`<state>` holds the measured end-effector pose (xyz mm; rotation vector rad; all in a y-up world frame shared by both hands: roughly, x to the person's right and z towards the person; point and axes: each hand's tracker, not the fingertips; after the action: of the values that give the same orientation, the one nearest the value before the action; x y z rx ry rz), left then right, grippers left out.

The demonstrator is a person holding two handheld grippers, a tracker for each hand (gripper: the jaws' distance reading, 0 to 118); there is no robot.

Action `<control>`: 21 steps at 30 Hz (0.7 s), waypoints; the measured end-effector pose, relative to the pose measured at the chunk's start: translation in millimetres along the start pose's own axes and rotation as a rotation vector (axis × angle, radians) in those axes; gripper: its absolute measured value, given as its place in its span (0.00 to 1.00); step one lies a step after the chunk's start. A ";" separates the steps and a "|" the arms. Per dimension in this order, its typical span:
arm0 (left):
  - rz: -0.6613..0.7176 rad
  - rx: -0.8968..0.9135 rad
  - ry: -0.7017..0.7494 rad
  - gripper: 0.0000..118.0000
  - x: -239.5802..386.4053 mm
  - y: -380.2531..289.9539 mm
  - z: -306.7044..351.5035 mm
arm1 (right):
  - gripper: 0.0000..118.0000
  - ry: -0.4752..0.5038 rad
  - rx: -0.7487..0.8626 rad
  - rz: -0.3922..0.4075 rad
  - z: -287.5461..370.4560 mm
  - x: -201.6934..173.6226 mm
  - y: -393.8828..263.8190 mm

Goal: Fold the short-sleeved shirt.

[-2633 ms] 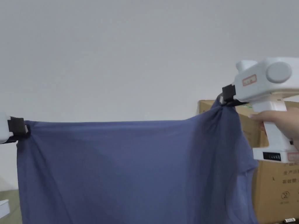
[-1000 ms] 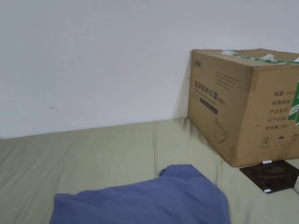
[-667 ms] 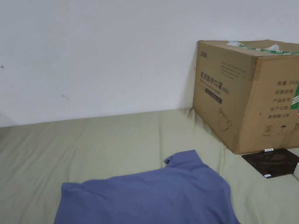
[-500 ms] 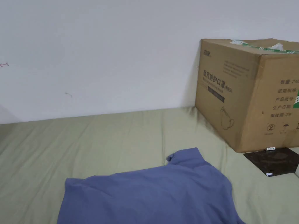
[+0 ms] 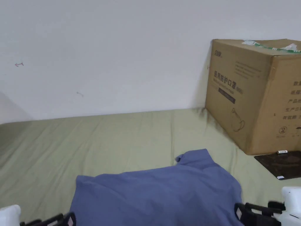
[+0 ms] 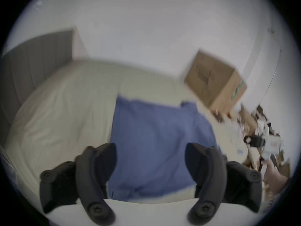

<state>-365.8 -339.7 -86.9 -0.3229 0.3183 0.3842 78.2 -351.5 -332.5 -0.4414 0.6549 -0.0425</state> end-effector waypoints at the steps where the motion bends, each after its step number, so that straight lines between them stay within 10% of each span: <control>1: -0.033 0.095 0.012 0.45 8.5 -1.9 7.4 | 0.66 0.011 0.116 0.019 9.1 -8.8 -0.2; 3: -0.054 0.215 0.051 0.04 24.9 -4.1 17.3 | 0.18 0.034 0.300 0.030 21.4 -25.2 0.1; 4: -0.046 0.258 0.066 0.01 30.7 -2.7 21.6 | 0.00 0.017 0.346 0.033 25.7 -32.7 3.4; 9: -0.056 0.254 0.066 0.00 36.2 16.9 36.7 | 0.00 0.028 0.328 0.038 28.6 -43.0 22.6; 15: 0.089 -0.580 0.150 0.00 -4.1 34.1 -13.4 | 0.00 0.044 0.202 -0.055 27.2 -31.5 18.8; 18: 0.141 -0.679 0.144 0.01 -34.1 -3.7 -35.6 | 0.00 0.063 0.152 -0.065 22.2 -26.8 10.6; 19: 0.142 -0.707 0.187 0.08 -42.1 -15.0 -45.0 | 0.00 0.060 0.139 -0.063 20.3 -26.8 8.4; 21: 0.167 -0.776 0.230 0.73 -55.3 -37.3 -64.0 | 0.00 0.049 0.093 -0.070 16.8 -26.2 3.3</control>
<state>-414.4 -413.0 -115.5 -1.1107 0.4145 0.6307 67.1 -337.5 -306.8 -0.3746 0.6832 -0.1494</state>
